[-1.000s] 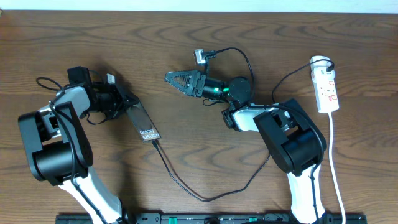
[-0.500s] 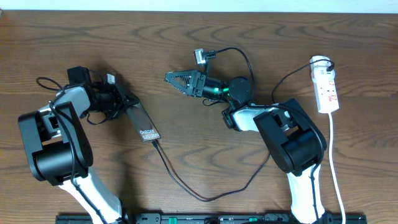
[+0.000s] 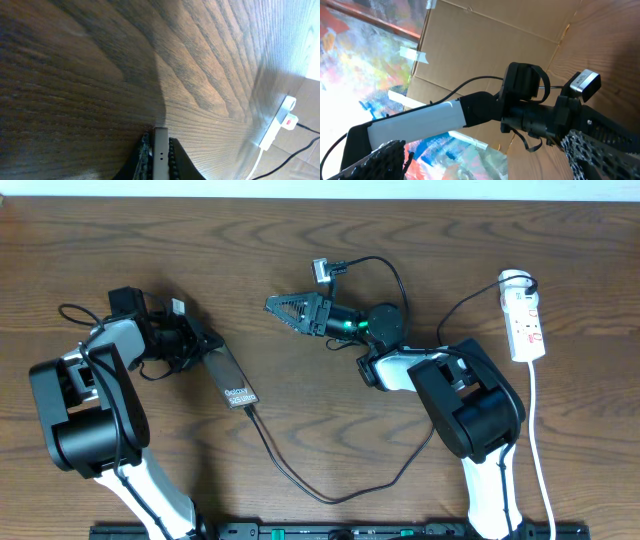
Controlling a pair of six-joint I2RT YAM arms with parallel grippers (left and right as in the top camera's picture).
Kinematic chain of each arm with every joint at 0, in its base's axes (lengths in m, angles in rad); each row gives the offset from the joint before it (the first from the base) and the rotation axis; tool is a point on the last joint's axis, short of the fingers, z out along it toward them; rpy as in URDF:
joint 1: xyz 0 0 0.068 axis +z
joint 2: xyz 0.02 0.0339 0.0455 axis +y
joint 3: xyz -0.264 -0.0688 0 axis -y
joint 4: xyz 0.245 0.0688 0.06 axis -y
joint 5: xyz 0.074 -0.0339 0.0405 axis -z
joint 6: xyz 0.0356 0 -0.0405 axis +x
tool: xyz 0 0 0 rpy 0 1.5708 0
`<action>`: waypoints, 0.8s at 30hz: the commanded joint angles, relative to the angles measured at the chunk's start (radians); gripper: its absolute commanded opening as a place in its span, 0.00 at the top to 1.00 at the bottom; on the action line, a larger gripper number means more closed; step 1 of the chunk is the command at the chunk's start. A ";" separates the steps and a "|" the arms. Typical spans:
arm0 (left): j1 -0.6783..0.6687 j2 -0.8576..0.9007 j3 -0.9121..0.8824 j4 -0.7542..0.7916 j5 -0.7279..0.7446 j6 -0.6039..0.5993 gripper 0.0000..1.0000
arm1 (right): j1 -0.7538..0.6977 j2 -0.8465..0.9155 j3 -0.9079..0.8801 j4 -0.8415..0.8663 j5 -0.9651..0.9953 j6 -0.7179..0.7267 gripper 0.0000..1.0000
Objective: Plug charger to phone and switch on socket
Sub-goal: 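Set the phone flat on the table and open the left gripper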
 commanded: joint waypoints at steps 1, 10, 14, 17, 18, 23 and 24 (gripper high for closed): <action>-0.003 0.006 -0.030 -0.013 -0.042 0.014 0.84 | -0.003 0.003 0.012 0.003 -0.003 0.001 0.01; -0.003 0.006 -0.030 -0.013 -0.042 0.014 0.83 | -0.003 0.003 0.012 0.003 -0.003 0.001 0.01; -0.003 0.006 -0.030 -0.013 -0.042 0.014 0.76 | -0.003 0.003 0.012 0.003 -0.003 0.001 0.01; -0.003 0.006 -0.030 -0.013 -0.042 0.014 0.75 | -0.003 0.003 0.012 0.003 -0.003 0.001 0.01; -0.003 0.006 -0.030 -0.016 -0.042 0.014 0.75 | -0.003 0.003 0.012 0.003 -0.003 0.001 0.01; -0.003 0.006 -0.030 -0.016 -0.042 0.014 0.75 | -0.003 0.003 0.012 0.003 -0.003 0.009 0.01; -0.003 0.006 -0.030 -0.016 -0.042 0.014 0.75 | -0.003 0.003 0.012 0.003 -0.003 0.009 0.01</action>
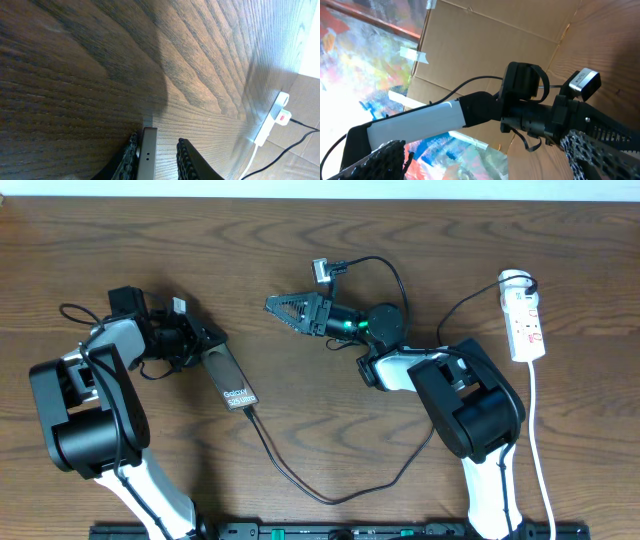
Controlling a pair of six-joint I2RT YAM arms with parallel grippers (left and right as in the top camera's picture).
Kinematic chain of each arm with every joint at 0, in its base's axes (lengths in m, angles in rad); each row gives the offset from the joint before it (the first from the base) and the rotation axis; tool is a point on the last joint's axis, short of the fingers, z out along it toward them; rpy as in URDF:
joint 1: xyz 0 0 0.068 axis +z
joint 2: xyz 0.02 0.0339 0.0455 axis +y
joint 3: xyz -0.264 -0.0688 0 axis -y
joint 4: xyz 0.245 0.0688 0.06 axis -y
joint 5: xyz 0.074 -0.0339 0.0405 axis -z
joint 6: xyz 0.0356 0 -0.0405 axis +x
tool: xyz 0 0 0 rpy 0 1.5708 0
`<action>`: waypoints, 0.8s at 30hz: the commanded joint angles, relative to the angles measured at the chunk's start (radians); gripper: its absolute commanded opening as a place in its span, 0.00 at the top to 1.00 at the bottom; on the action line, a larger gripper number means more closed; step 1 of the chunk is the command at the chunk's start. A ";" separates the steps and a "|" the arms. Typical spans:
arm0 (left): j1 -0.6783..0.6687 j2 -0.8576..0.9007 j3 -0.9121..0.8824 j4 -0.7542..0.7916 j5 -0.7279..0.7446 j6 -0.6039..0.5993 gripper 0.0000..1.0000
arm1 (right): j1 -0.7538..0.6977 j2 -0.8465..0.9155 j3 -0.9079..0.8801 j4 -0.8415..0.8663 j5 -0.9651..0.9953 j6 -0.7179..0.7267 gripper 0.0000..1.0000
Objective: Plug charger to phone and switch on socket
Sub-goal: 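Set the phone flat on the table and open the left gripper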
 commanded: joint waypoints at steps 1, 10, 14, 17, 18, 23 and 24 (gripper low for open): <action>-0.002 0.009 -0.030 -0.017 -0.068 0.010 0.75 | -0.003 0.003 0.012 0.003 -0.003 0.006 0.01; -0.002 0.009 -0.030 -0.027 -0.068 0.010 0.66 | -0.003 0.003 0.012 0.003 -0.004 0.006 0.01; -0.002 0.009 -0.030 -0.027 -0.068 0.010 0.66 | -0.003 0.003 0.012 0.003 -0.007 0.006 0.01; -0.002 0.009 -0.030 -0.027 -0.068 0.010 0.66 | -0.003 0.003 0.012 0.003 -0.006 0.006 0.01; -0.002 0.009 -0.030 -0.028 -0.068 0.010 0.66 | -0.003 0.003 0.012 0.003 -0.006 0.006 0.01; -0.002 0.009 -0.030 -0.031 -0.068 0.010 0.64 | -0.003 0.003 0.012 0.003 -0.007 0.016 0.01; -0.002 0.009 -0.030 -0.032 -0.068 0.010 0.61 | -0.003 0.003 0.012 0.003 -0.007 0.016 0.01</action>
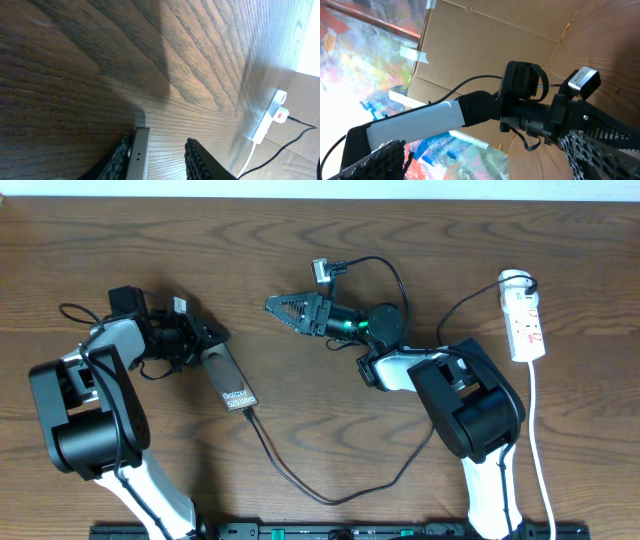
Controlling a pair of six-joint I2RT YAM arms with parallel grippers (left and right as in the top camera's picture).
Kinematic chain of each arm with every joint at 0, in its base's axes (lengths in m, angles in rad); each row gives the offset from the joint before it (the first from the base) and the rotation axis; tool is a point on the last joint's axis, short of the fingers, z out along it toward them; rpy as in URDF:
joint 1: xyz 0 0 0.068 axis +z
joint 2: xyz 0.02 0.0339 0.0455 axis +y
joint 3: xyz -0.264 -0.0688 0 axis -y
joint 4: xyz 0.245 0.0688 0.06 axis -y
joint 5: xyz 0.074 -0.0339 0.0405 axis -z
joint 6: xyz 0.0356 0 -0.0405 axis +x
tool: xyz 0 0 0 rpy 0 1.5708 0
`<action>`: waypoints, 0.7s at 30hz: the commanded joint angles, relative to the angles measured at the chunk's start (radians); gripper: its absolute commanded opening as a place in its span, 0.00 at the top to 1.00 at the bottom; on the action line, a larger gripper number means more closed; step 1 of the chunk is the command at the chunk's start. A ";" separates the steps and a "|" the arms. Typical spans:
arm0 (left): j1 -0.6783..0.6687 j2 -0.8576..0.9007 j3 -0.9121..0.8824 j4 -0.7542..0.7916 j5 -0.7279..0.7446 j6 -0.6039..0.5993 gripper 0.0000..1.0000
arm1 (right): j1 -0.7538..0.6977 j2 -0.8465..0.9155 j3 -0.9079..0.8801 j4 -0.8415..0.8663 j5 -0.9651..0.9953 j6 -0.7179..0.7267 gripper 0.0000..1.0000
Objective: Plug charger to phone and switch on socket
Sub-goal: 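Set the phone flat on the table and open the left gripper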
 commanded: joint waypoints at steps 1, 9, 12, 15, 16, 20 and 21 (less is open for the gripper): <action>-0.002 0.015 -0.030 -0.022 -0.078 0.006 0.60 | -0.003 0.003 0.012 0.003 -0.004 0.012 0.01; -0.002 0.015 -0.030 -0.054 -0.150 0.005 0.54 | -0.003 0.003 0.012 0.003 -0.004 0.012 0.01; -0.002 0.015 -0.030 -0.060 -0.155 0.005 0.53 | -0.003 0.003 0.012 0.003 -0.004 0.012 0.01; -0.002 0.015 -0.030 -0.063 -0.155 0.006 0.53 | -0.003 0.003 0.012 0.003 -0.004 0.012 0.01; -0.002 0.015 -0.030 -0.064 -0.155 0.006 0.53 | -0.003 0.003 0.012 0.003 -0.004 0.012 0.01; -0.002 0.015 -0.030 -0.068 -0.155 0.005 0.53 | -0.003 0.003 0.012 0.003 -0.007 0.012 0.01; -0.002 0.015 -0.030 -0.071 -0.156 0.005 0.53 | -0.003 0.003 0.012 0.003 -0.007 0.012 0.01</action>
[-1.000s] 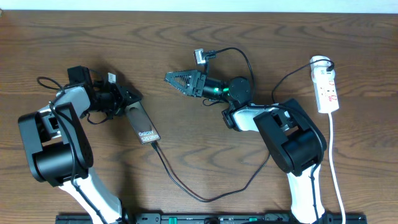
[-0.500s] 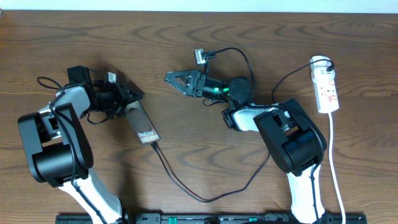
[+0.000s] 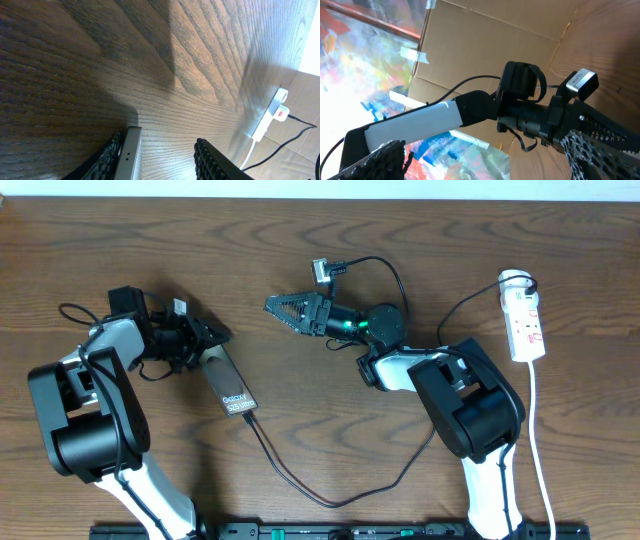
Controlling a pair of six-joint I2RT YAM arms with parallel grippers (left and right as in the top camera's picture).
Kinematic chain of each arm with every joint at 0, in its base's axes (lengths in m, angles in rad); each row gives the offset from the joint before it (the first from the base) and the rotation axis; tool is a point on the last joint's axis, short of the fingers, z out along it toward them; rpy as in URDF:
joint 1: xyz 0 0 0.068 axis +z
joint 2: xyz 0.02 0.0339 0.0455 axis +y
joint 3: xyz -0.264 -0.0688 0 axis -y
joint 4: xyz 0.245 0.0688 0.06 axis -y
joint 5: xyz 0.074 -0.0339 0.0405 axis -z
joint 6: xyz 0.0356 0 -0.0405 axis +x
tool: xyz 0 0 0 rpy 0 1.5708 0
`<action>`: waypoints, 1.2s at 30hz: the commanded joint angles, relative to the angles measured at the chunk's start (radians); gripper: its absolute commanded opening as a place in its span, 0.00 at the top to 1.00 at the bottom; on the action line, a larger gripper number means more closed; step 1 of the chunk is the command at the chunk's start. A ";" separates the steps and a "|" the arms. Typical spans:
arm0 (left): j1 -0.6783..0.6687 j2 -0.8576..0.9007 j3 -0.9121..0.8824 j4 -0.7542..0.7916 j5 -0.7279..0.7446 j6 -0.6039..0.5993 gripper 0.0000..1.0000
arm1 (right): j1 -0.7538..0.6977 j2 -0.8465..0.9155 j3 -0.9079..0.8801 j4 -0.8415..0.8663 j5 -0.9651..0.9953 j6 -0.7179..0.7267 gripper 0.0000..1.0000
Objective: Plug charger to phone and switch on socket
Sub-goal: 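Set the phone flat on the table and open the left gripper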
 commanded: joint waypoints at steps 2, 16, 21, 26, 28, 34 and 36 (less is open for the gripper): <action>-0.002 0.031 -0.030 -0.031 -0.145 0.006 0.53 | -0.003 0.003 0.012 0.003 -0.007 0.005 0.01; -0.002 0.031 -0.030 -0.053 -0.168 0.001 0.47 | -0.003 0.003 0.012 0.003 -0.007 0.005 0.01; -0.002 0.031 -0.030 -0.078 -0.224 -0.003 0.47 | -0.003 0.003 0.012 0.003 -0.007 0.005 0.01; -0.002 0.031 -0.030 -0.080 -0.232 -0.007 0.47 | -0.003 0.003 0.012 0.003 -0.007 0.005 0.01; -0.002 0.031 -0.030 -0.098 -0.287 -0.021 0.47 | -0.003 0.003 0.012 0.003 -0.007 0.005 0.01; -0.002 0.031 -0.030 -0.108 -0.302 -0.021 0.46 | -0.003 0.003 0.012 0.003 -0.007 0.005 0.01; -0.002 0.031 -0.030 -0.107 -0.302 -0.021 0.46 | -0.003 0.003 0.012 0.003 -0.007 0.005 0.01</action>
